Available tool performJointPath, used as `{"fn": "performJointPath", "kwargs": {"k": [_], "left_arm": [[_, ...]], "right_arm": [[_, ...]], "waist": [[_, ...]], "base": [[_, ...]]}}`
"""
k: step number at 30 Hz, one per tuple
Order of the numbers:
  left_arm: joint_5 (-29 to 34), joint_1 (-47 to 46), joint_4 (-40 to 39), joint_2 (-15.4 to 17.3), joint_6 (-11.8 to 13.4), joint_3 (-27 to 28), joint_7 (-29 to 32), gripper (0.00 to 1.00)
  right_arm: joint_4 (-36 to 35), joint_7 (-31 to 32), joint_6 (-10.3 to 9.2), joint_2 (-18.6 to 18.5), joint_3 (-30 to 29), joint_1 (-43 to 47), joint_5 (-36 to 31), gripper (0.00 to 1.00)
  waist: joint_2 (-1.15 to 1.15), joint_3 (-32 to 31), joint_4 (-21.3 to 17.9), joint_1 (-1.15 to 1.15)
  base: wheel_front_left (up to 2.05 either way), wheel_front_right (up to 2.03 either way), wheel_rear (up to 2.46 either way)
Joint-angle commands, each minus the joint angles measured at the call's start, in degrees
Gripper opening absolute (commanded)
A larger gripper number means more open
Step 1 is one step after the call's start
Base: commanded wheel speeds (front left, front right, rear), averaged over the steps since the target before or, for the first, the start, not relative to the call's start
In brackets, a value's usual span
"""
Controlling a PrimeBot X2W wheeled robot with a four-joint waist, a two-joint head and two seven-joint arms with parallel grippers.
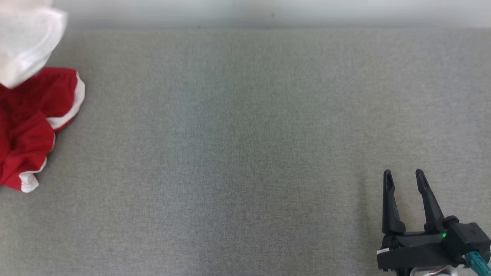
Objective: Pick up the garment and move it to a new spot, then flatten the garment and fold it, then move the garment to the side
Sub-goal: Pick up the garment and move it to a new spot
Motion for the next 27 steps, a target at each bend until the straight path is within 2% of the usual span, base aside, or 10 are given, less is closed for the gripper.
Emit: {"fn": "performJointPath", "kwargs": {"k": [1,11,20,27], "left_arm": [[-0.95,-1.17,-1.96,-0.17,-0.04,-0.85,0.48,0.0],[-4.38,-3.79,-21.11,-3.6,-0.05,-9.89,7.06,0.0],[-7.09,0.37,-34.21,-10.32,0.8,-14.54,12.0,0.0],[-8.62,6.16,-40.47,-16.13,2.09,-18.85,13.72,0.0]], "right_arm": [[0.33,-0.04,-0.12,0.16,0.14,0.96,0.81,1.0],[2.24,-0.03,-0.12,0.19,1.78,1.43,5.38,1.0],[3.51,-0.04,-0.12,0.18,4.7,-0.26,7.9,1.0],[4.2,-0.03,-0.12,0.19,5.32,-1.04,9.44,1.0]], "waist": [[0.01,-2.79,-0.43,0.01],[0.01,-5.32,-5.83,0.01],[0.01,-5.04,-13.1,0.01],[0.01,-4.54,-16.88,0.01]], "base": [[0.0,0.0,0.0],[0.0,0.0,0.0],[0.0,0.0,0.0],[0.0,0.0,0.0]]}}
